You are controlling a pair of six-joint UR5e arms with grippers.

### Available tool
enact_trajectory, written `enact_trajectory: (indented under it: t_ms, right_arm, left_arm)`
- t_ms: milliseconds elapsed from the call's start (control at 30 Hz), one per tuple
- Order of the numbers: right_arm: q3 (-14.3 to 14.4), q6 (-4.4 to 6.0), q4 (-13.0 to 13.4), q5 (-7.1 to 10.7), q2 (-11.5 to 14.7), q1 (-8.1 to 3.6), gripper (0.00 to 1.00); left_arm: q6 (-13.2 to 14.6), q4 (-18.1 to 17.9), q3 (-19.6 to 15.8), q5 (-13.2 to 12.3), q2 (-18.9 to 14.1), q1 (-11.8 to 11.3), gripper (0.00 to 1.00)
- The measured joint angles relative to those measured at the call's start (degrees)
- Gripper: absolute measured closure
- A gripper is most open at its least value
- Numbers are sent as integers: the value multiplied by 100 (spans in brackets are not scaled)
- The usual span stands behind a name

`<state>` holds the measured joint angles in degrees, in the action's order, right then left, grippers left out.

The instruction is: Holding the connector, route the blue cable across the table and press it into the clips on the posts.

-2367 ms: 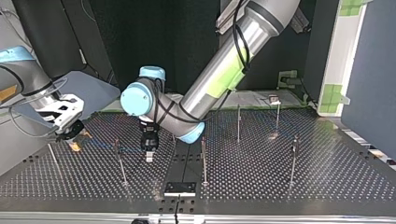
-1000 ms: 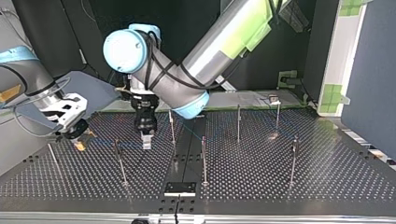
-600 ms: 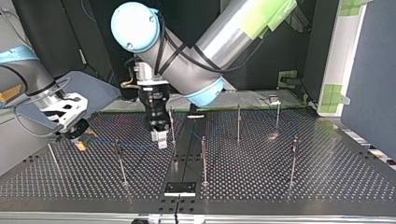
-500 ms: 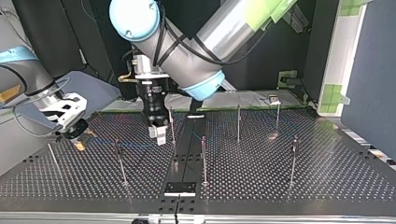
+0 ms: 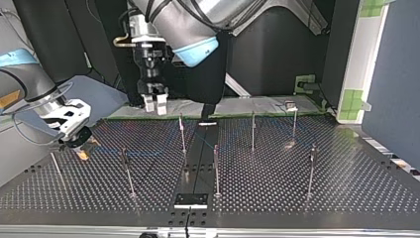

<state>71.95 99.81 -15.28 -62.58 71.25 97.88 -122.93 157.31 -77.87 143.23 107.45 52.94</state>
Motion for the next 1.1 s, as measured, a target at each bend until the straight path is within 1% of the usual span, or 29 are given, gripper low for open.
enact_trajectory:
  t_ms: [100,233,333,433,533,800,900,1100]
  right_arm:
    - [0,3,2,-1,-1,-1,100]
    - [0,0,6,-1,-1,-1,100]
    - [0,-7,9,-2,-1,2,100]
    - [0,-11,11,-1,0,1,100]
    - [0,-16,15,-6,-2,0,100]
    - [0,-21,3,-2,-9,1,100]
    - [0,-21,-3,-1,-9,-9,100]
    - [0,-21,-9,-1,-9,-10,100]
  left_arm:
    - [-6,-178,-179,179,0,179,0]
    - [96,-409,-409,389,1,402,0]
    - [229,-567,-567,441,1,478,0]
    - [385,-730,-730,449,2,493,0]
    - [505,-901,-900,450,2,492,0]
    - [694,-1340,-1338,449,6,481,0]
    - [739,-1530,-1528,450,29,392,0]
    - [766,-1897,-1894,455,272,68,0]
